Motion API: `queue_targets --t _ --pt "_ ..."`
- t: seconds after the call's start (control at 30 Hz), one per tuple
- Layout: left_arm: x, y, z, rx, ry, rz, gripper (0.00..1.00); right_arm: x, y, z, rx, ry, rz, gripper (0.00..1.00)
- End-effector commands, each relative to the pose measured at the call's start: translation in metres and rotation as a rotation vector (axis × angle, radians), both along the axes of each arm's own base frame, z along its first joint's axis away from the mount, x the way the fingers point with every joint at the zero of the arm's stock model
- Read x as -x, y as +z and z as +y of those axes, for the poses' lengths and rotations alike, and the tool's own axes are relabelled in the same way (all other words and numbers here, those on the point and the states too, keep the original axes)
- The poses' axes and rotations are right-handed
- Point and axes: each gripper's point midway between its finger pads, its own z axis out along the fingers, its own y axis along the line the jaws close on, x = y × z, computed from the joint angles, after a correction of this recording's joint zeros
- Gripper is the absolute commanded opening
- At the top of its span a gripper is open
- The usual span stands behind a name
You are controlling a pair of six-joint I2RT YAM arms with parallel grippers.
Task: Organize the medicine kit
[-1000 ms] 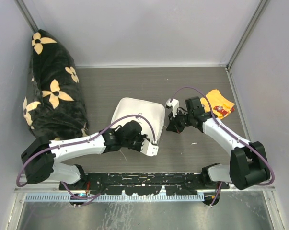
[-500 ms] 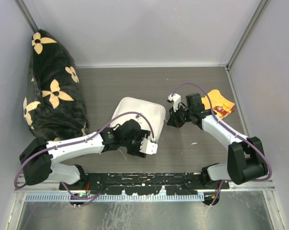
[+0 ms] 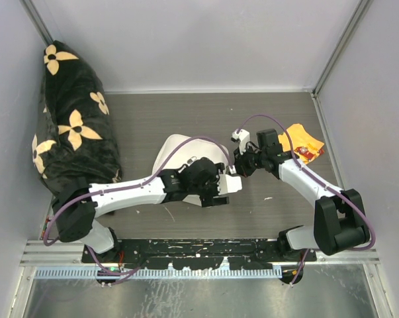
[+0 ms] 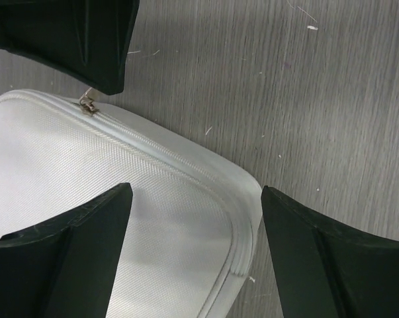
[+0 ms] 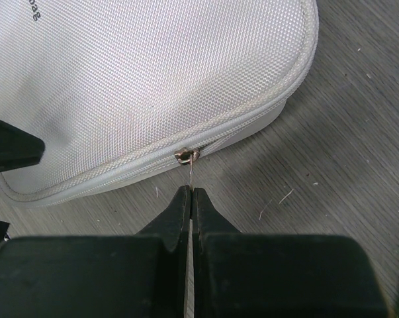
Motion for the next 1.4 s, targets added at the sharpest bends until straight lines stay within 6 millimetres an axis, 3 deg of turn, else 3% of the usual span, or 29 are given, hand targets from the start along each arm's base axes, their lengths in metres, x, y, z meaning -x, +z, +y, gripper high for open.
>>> queue_targets --t 0.0,0.23,0.43,0.7,1.0,1.2,1.27,1.37 --pt "-0.009 0.017 -0.024 0.077 0.090 0.001 0.81 -0.014 0.029 0.005 -0.046 0.015 -0.123 0.01" --pt "-0.016 -0.012 -0.010 -0.044 0.085 -0.065 0.62 -0.013 0.031 0.003 -0.041 0.019 -0.134 0.01" --pt "-0.006 -0.030 0.024 -0.172 -0.004 -0.116 0.32 -0.011 0.034 0.004 -0.041 0.046 -0.150 0.01" --pt "0.010 -0.038 0.067 -0.282 -0.060 -0.101 0.09 -0.013 0.031 0.001 -0.014 0.050 -0.167 0.01" --pt "0.037 -0.049 0.112 -0.337 -0.138 -0.022 0.03 -0.020 0.028 -0.003 0.012 0.028 -0.177 0.01" --pt "0.042 -0.049 0.120 -0.322 -0.154 0.011 0.03 -0.016 0.029 0.000 -0.004 0.049 -0.168 0.01" --pt "0.041 -0.047 0.118 -0.308 -0.161 0.015 0.07 -0.014 0.030 0.002 -0.015 0.062 -0.164 0.01" --pt "0.036 -0.031 0.109 -0.237 -0.159 -0.014 0.22 -0.009 0.029 0.006 -0.033 0.082 -0.151 0.01"
